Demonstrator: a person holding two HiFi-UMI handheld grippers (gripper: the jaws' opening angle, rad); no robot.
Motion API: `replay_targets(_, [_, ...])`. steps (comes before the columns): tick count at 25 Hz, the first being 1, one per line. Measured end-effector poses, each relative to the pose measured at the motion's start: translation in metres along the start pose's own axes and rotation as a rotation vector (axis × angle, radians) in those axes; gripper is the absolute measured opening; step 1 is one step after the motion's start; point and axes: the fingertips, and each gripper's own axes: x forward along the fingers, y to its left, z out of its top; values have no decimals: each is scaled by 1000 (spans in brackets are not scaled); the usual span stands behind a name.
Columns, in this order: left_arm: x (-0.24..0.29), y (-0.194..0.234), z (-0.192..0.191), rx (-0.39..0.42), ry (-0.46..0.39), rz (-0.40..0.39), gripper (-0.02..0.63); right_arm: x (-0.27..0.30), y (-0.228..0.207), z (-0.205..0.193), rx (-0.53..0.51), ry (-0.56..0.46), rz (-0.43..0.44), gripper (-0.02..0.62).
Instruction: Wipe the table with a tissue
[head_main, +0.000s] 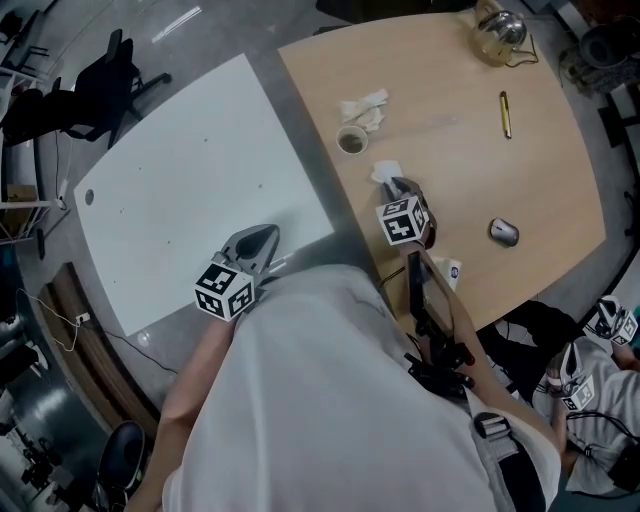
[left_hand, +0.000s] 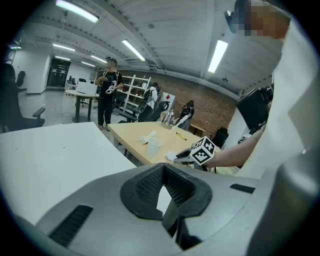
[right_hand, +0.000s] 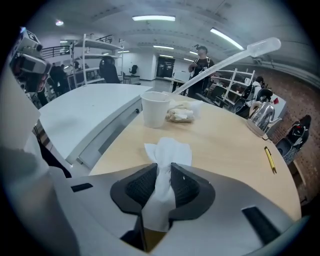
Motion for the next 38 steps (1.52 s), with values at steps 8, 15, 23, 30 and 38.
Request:
replay_targets(8, [-4, 5, -3, -3, -14, 3, 6, -8, -6, 0, 296, -60, 112, 75])
replay_targets(15, [-24, 14, -14, -45, -49, 51, 5, -36, 32, 28, 484, -193, 298, 75])
replay_targets(23, [-47, 24, -27, -107, -110, 145, 5, -41, 89, 71, 540, -234, 541, 74])
replay_targets(30, [-89, 37, -47, -158, -150, 196, 5, -51, 154, 104, 629, -239, 754, 75])
replay_targets(38, [-135, 72, -61, -190, -186, 240, 5, -32, 219, 138, 342, -200, 739, 75])
